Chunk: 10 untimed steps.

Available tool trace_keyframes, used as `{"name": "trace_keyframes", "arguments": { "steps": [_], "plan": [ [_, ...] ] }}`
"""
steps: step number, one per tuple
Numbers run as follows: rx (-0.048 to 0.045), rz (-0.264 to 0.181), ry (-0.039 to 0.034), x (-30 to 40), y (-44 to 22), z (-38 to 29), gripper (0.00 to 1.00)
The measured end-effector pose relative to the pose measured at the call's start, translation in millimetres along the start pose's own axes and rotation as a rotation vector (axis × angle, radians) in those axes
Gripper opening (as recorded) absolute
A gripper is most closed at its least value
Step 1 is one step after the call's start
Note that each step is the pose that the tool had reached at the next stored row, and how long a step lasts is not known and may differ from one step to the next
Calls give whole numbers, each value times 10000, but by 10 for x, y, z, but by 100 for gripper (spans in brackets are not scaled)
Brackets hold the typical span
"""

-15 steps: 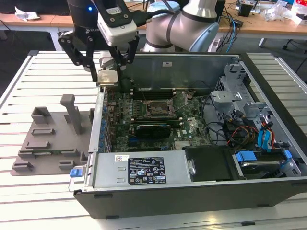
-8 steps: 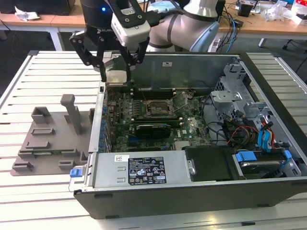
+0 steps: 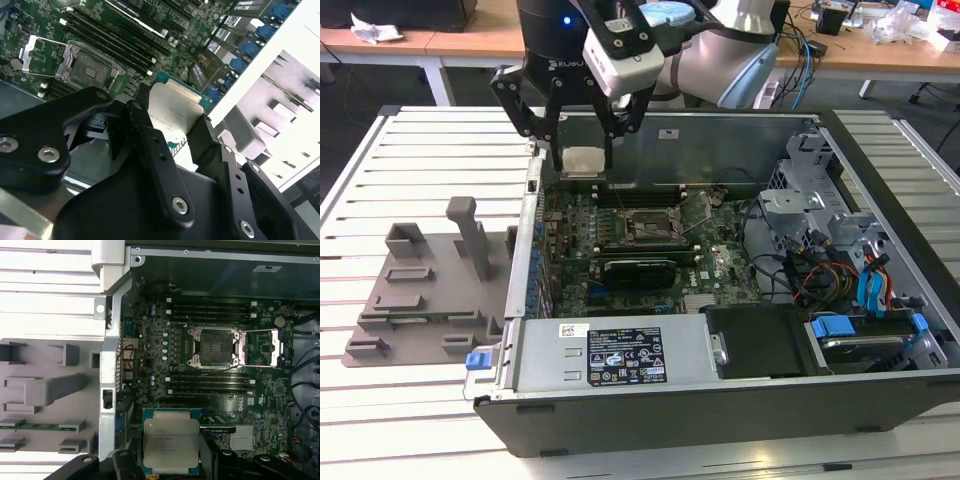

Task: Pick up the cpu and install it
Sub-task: 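Pick up the cpu and move it towards the insertion slot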

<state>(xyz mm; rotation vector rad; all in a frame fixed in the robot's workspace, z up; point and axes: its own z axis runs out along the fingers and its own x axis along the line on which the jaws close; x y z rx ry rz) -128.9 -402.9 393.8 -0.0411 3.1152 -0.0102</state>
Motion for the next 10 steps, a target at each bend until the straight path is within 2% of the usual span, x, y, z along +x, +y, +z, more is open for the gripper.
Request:
{"name": "trace_keyframes", "arguments": {
  "steps": [4, 5, 7, 8, 10],
  "plan": [
    [0, 0, 0, -123, 1, 8, 55],
    [21, 0, 0, -161, 5, 10, 55],
    [73, -2, 2, -186, 13, 12, 55],
    [126, -3, 4, -237, 38, 17, 55],
    [138, -4, 11, -310, 72, 30, 55]
  ]
}}
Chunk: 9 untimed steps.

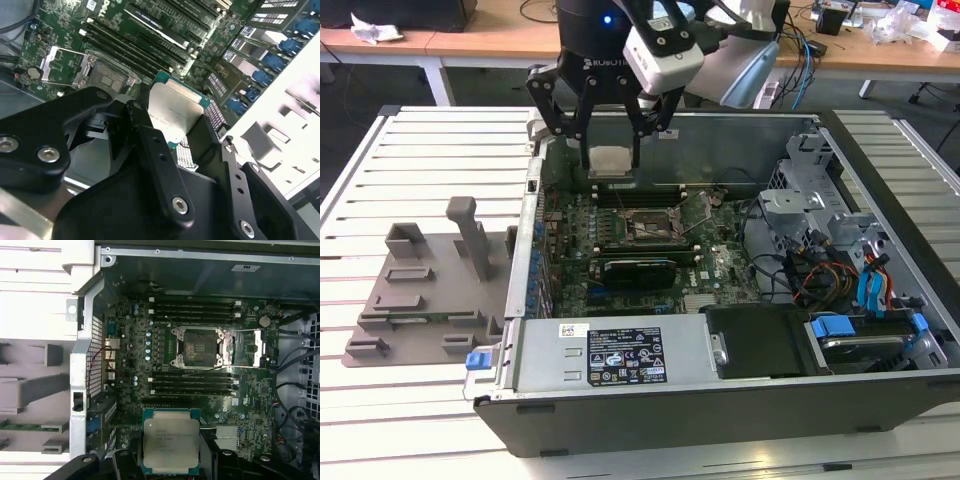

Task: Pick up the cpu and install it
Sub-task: 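Pick up the cpu and move it towards the insertion slot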

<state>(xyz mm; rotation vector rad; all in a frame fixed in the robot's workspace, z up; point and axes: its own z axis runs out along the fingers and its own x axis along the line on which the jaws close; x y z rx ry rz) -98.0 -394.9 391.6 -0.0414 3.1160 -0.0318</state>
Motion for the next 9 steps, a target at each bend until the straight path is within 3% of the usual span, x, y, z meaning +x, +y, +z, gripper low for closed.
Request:
{"name": "trace_keyframes", "arguments": {
  "steps": [1, 3, 9],
  "plan": [
    [-1, 0, 29, -91, 50, 44, 55],
    [-3, -2, 61, -224, 81, 96, 55],
    [-5, -2, 89, -350, 92, 161, 55]
  ]
}}
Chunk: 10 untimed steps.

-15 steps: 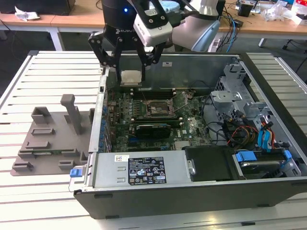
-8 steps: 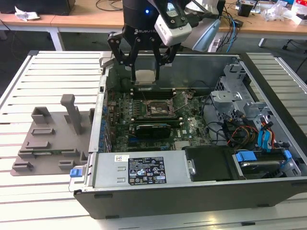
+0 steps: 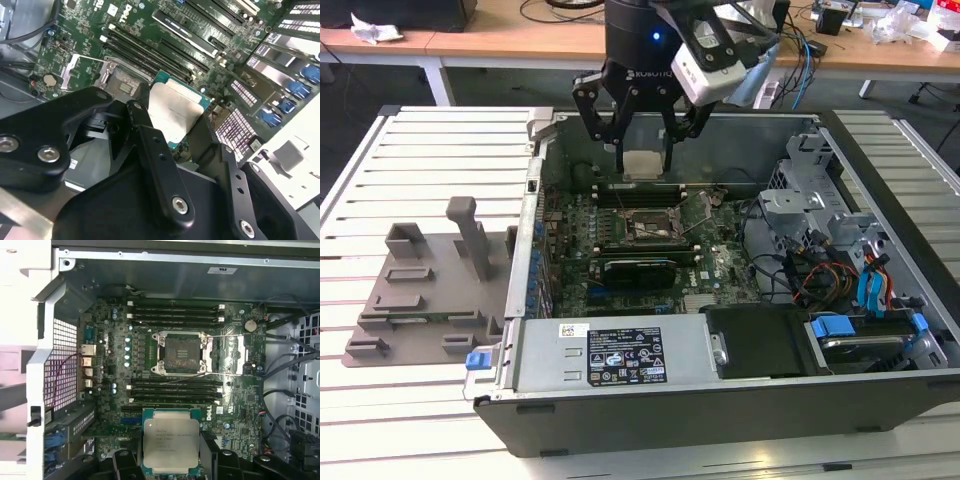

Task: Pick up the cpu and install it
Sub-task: 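Pick up the cpu and move it towards the insertion slot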

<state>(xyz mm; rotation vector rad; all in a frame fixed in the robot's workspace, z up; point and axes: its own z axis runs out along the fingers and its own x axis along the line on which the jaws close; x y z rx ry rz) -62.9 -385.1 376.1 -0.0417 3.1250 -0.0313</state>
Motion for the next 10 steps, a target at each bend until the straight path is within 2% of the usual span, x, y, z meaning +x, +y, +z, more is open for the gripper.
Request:
{"name": "trace_keyframes", "arguments": {
  "steps": [4, 10],
  "plan": [
    [2, 0, 15, -82, 2, 61, 55],
    [0, 0, 21, -158, 3, 130, 55]
  ]
}}
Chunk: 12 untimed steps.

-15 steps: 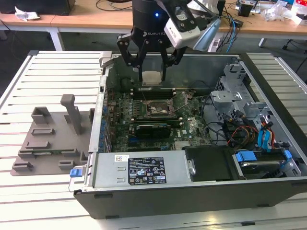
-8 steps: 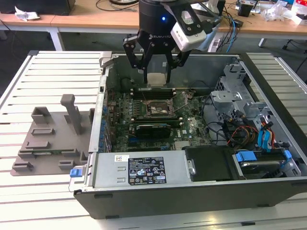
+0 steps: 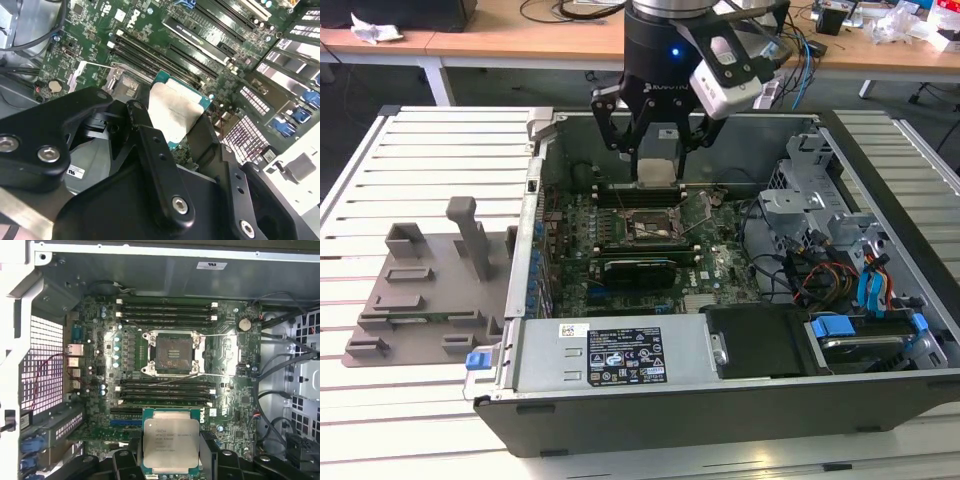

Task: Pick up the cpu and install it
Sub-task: 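Pick up the cpu and move it towards the insertion slot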

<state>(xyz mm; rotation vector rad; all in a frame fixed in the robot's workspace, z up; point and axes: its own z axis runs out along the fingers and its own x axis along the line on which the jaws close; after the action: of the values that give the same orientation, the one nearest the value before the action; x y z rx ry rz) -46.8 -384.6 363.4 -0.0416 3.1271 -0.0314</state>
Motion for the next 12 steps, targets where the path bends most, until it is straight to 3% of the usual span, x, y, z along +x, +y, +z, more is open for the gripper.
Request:
{"name": "trace_keyframes", "arguments": {
  "steps": [6, 12],
  "plan": [
    [-1, -1, 14, -104, 24, 106, 55],
    [-5, -2, 14, -176, 158, 141, 55]
  ]
}}
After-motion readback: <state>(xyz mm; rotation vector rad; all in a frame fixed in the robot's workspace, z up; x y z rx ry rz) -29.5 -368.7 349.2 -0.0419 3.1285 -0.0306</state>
